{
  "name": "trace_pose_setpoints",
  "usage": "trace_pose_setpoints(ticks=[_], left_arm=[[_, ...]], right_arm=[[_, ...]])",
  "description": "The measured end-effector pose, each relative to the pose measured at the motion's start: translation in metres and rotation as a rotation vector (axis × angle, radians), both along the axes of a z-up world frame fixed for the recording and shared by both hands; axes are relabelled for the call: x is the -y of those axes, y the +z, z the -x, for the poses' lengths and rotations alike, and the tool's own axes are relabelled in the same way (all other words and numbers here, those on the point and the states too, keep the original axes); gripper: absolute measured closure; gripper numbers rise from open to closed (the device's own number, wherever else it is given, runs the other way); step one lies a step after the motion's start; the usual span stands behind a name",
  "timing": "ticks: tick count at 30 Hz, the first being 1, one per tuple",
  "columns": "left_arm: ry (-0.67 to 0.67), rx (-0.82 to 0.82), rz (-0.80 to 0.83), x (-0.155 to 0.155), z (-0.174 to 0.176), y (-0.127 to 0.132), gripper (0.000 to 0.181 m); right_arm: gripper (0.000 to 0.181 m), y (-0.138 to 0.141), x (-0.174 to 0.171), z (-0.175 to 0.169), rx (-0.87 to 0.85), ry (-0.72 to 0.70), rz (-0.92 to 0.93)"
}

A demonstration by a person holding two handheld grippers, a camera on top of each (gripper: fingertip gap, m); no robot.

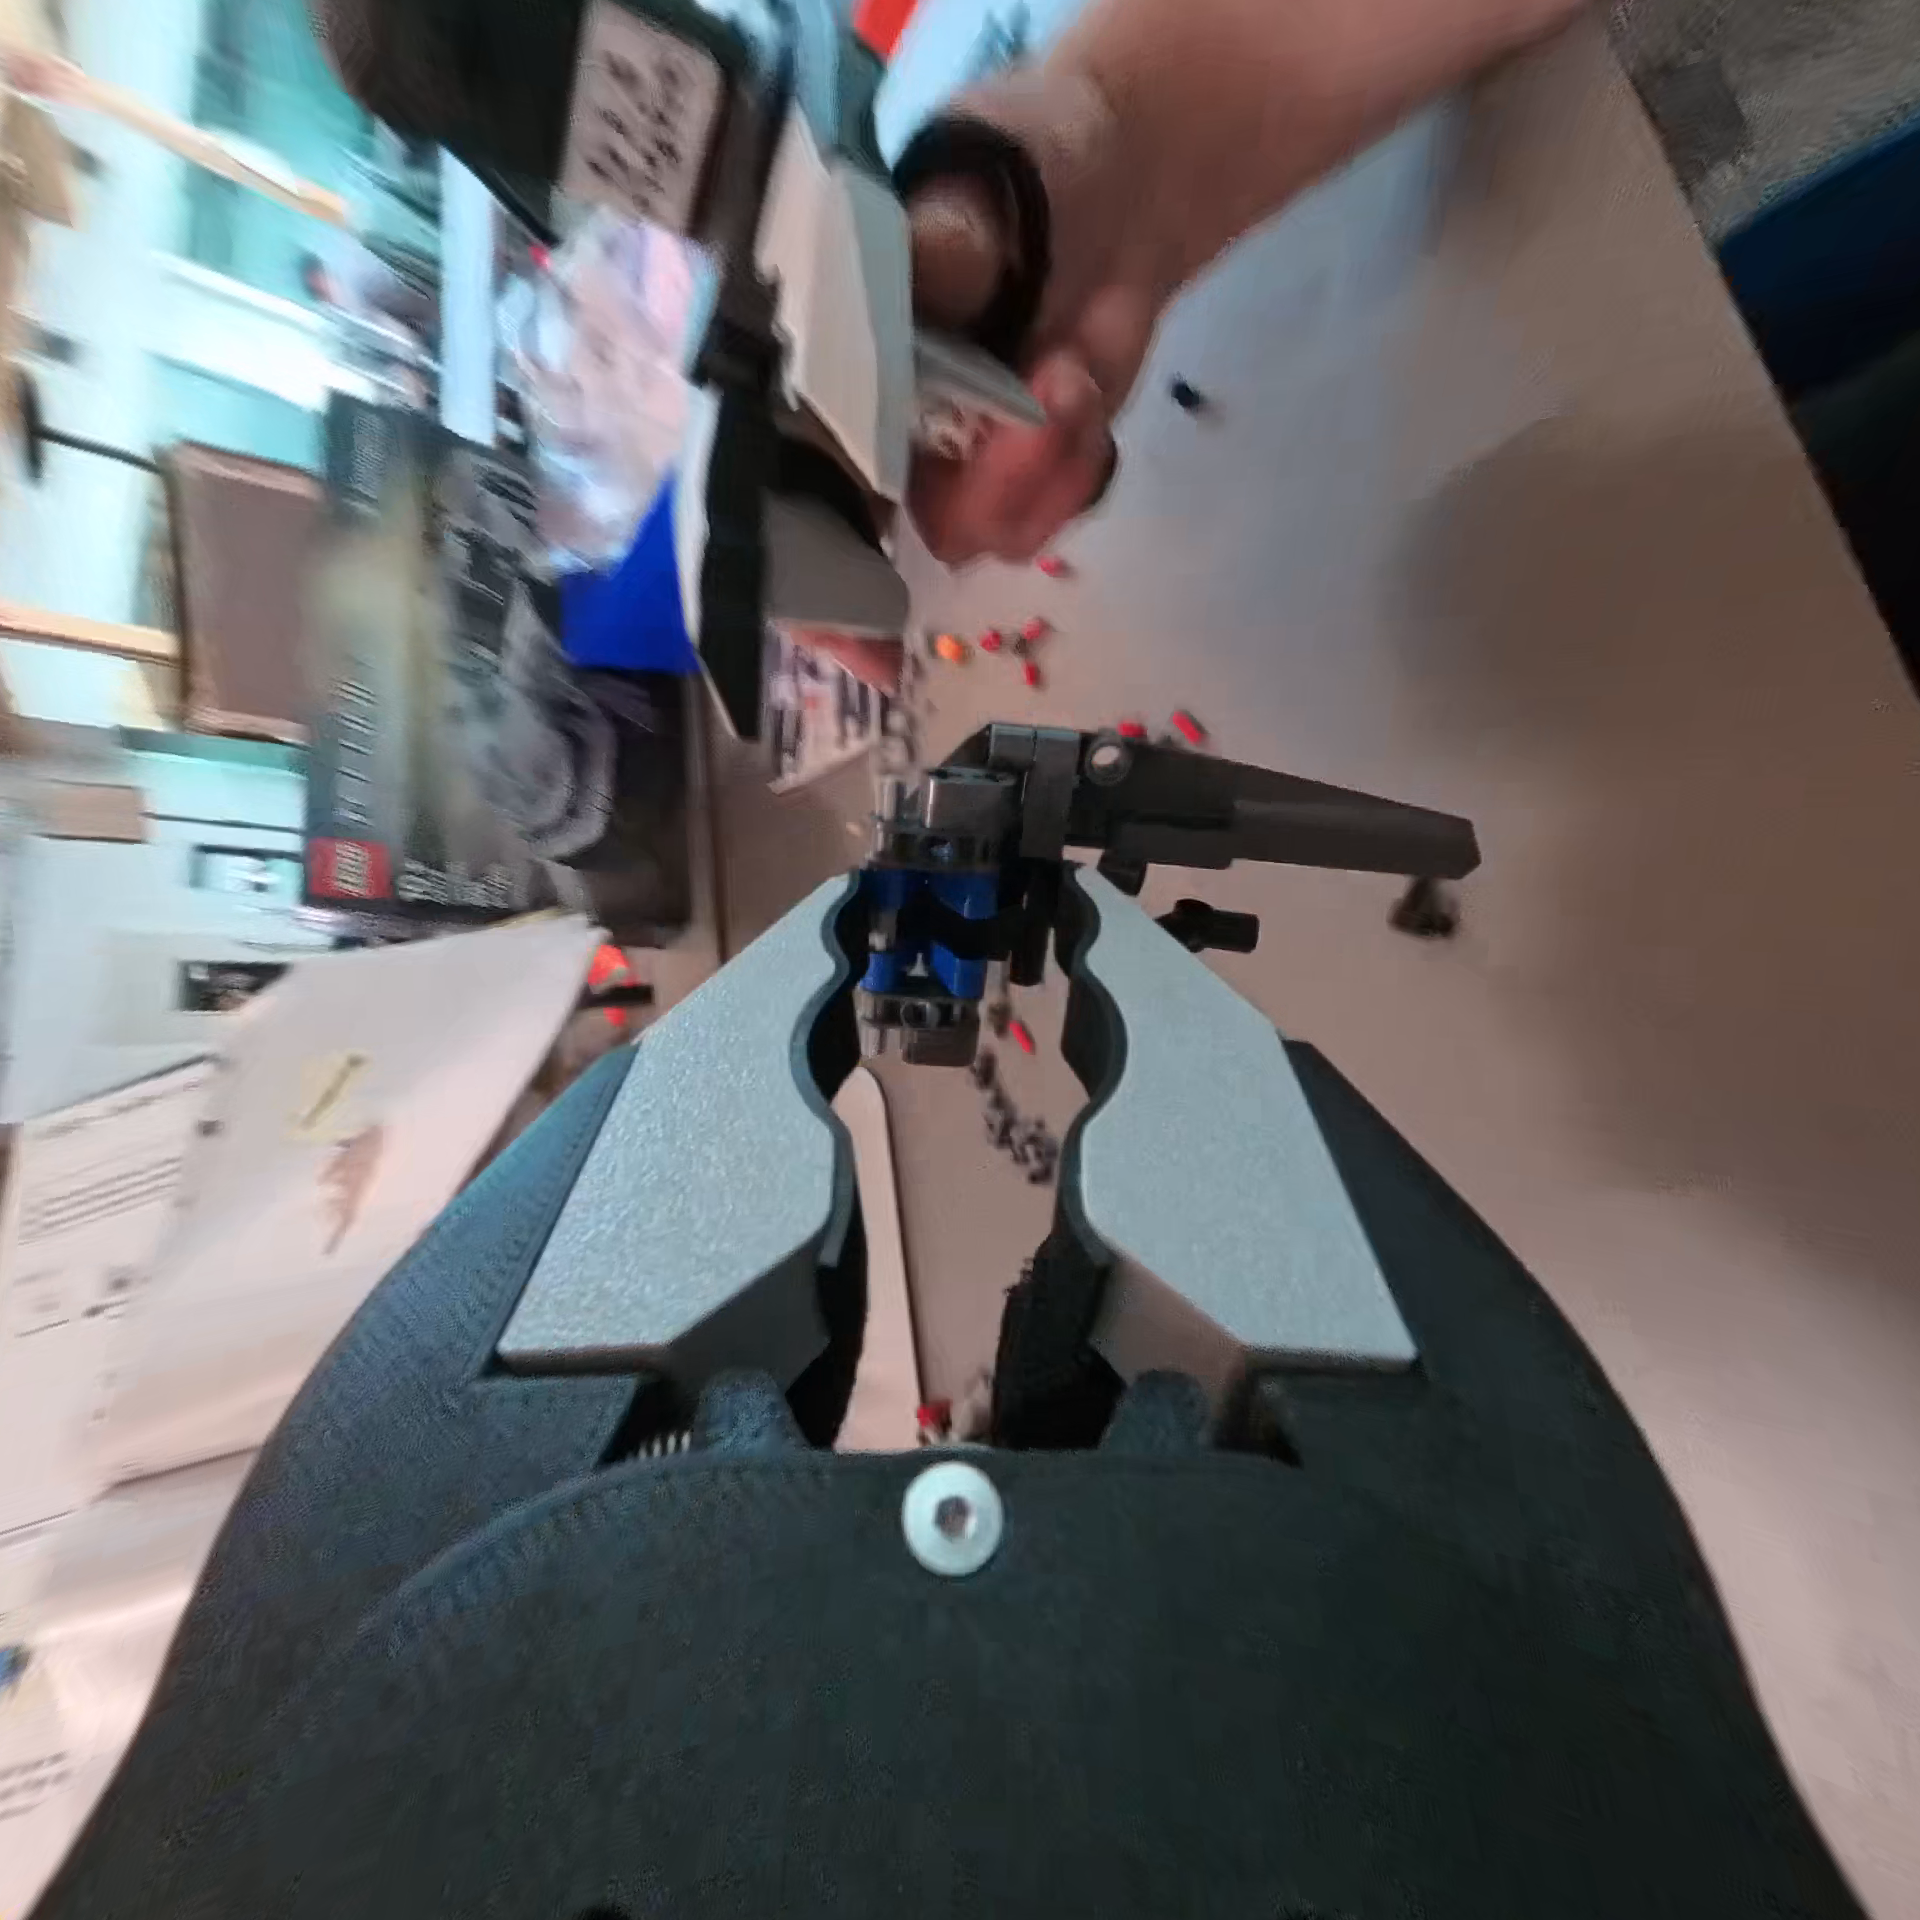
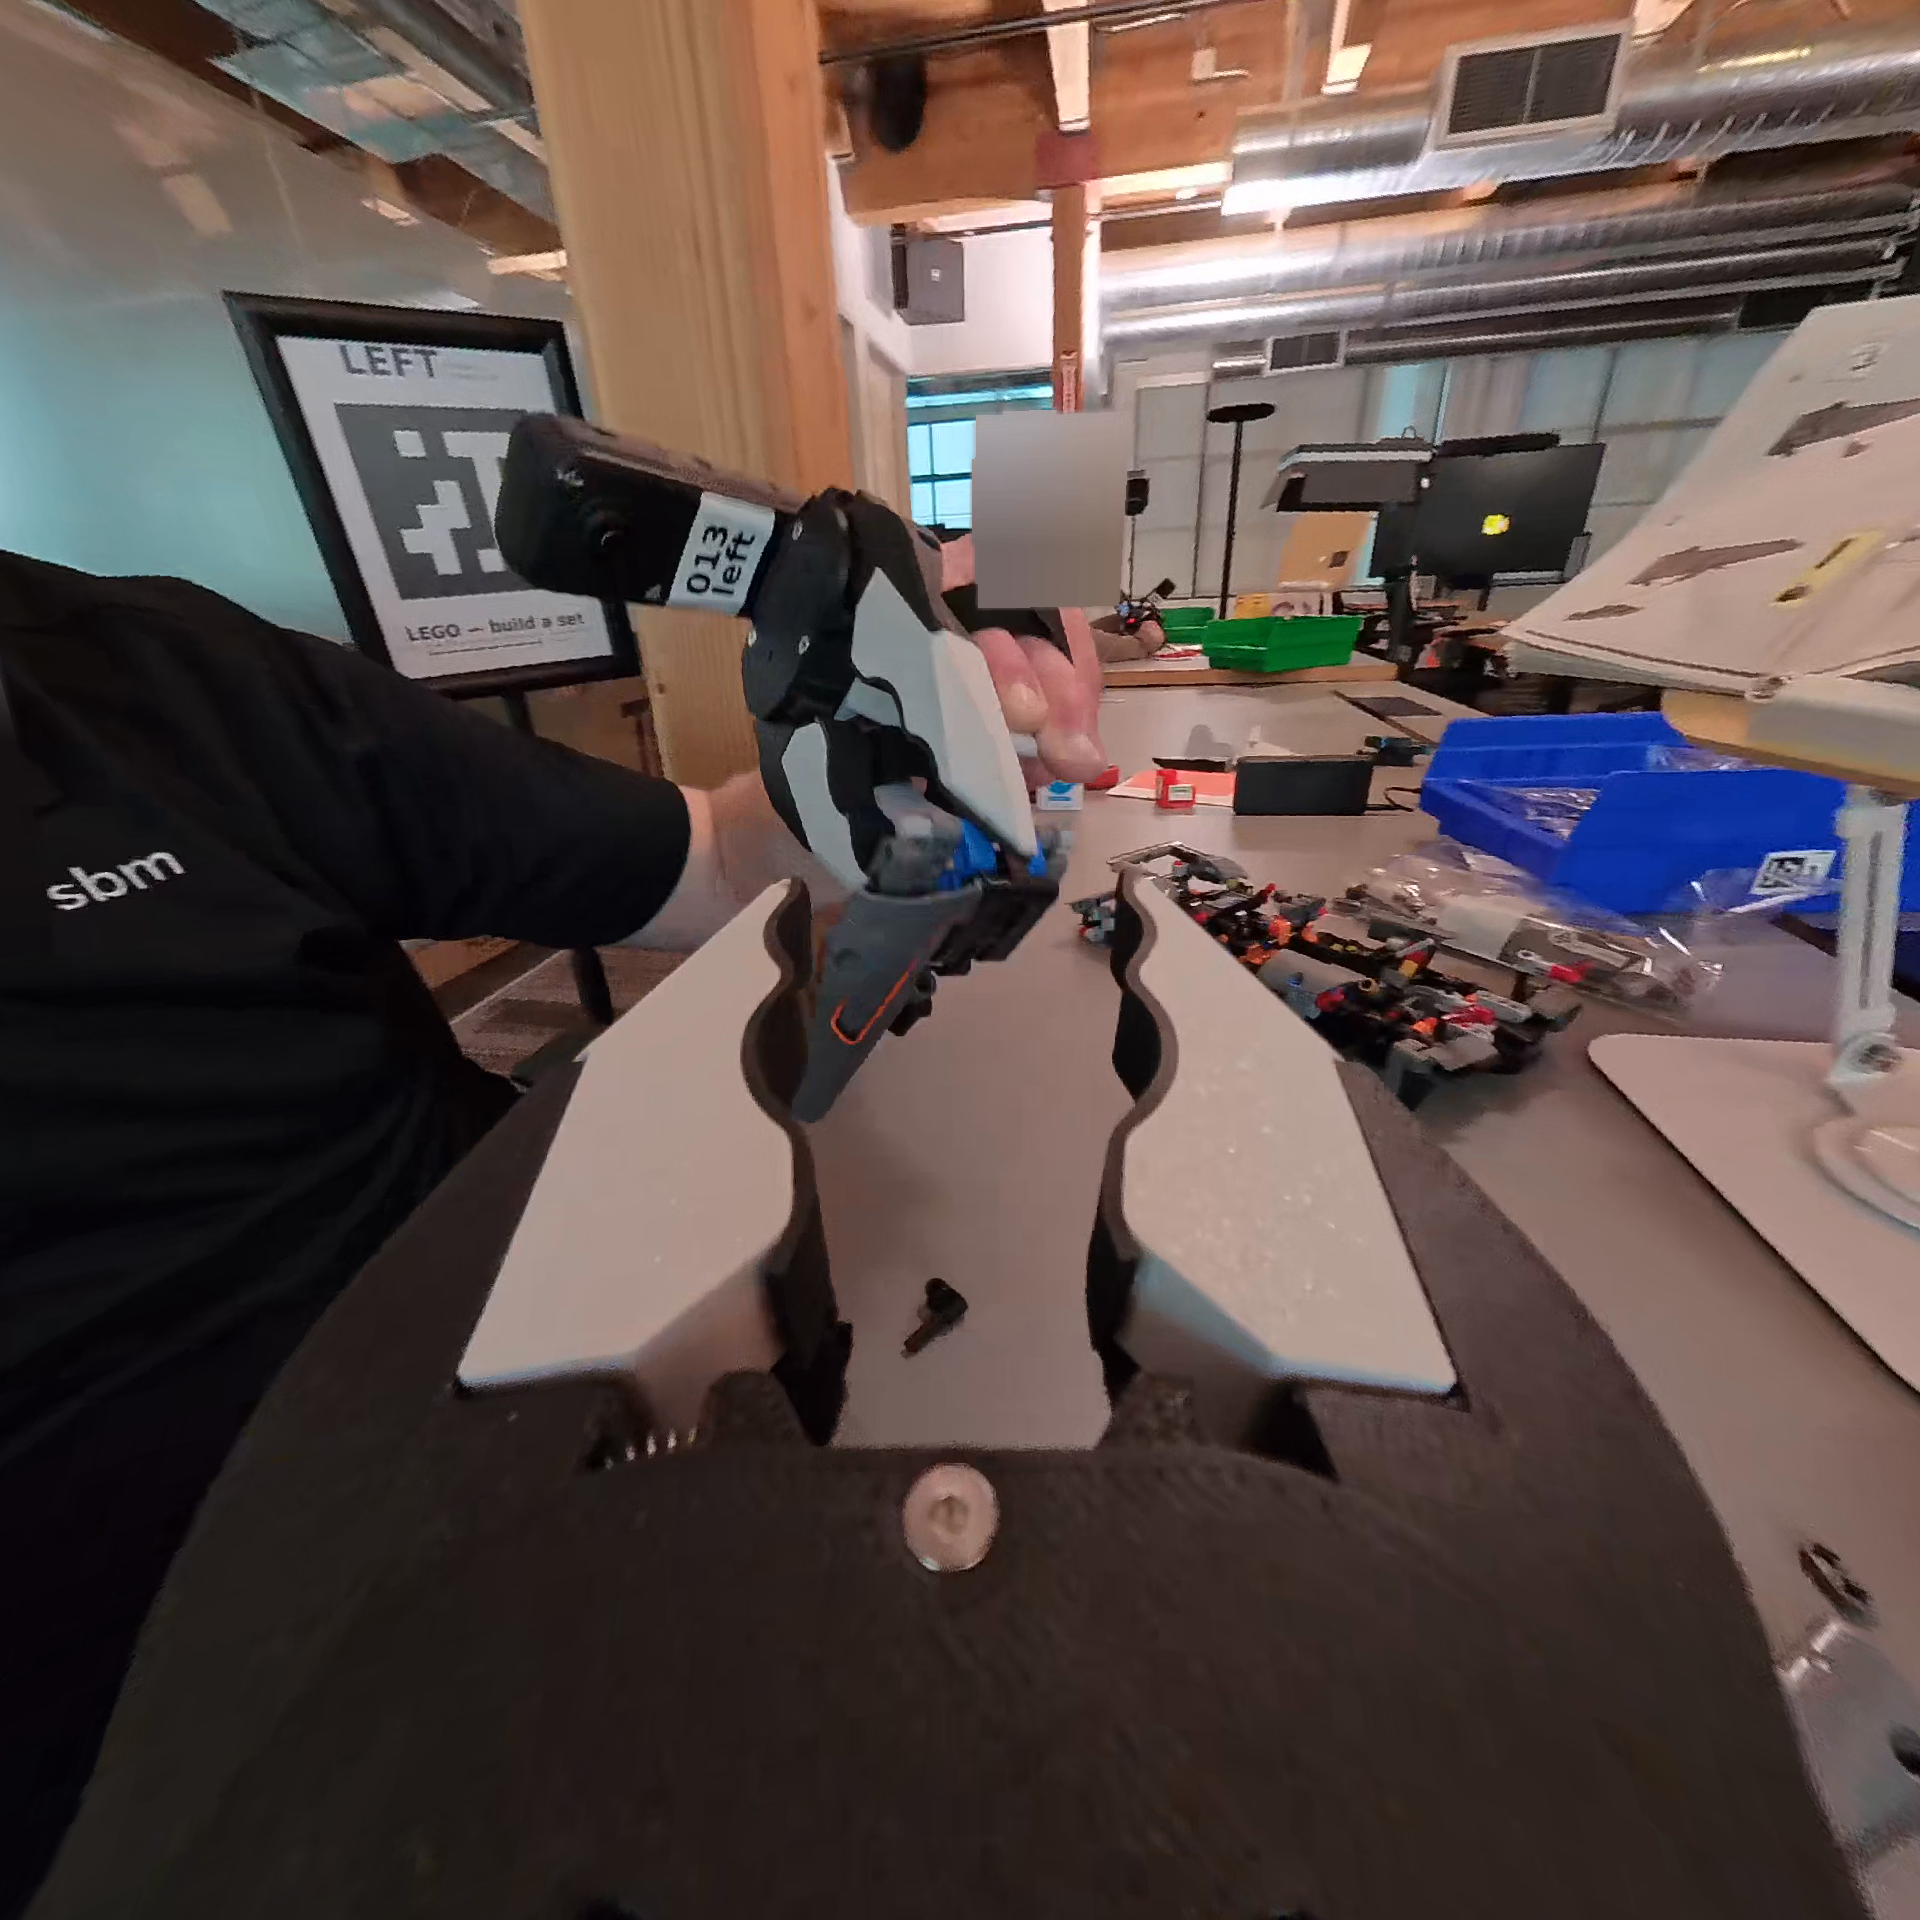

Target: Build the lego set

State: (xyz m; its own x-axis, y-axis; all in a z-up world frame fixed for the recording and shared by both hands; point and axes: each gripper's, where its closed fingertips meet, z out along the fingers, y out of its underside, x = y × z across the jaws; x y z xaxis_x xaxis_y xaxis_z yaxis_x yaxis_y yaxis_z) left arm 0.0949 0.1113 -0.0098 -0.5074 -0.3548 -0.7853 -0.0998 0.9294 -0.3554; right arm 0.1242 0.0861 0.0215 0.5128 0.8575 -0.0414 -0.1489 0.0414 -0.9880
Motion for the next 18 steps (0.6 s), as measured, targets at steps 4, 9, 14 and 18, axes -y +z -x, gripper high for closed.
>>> trace_pose_setpoints(ticks=[4, 9, 14, 18], left_arm=[[0.043, -0.352, 0.010, -0.016, 0.016, -0.040, 0.149], [0.097, -0.631, -0.054, -0.040, 0.029, -0.085, 0.148], [0.152, -0.752, -0.139, -0.063, 0.031, -0.124, 0.148], [0.152, -0.714, -0.181, -0.068, 0.022, -0.133, 0.134]], right_arm=[[0.128, 0.000, -0.003, -0.008, -0.013, -0.029, -0.002], [0.131, -0.008, -0.008, -0.010, 0.013, -0.053, 0.017], [0.132, -0.015, -0.012, -0.009, 0.039, -0.059, 0.036], [0.132, -0.021, -0.015, -0.007, 0.068, -0.064, 0.053]])
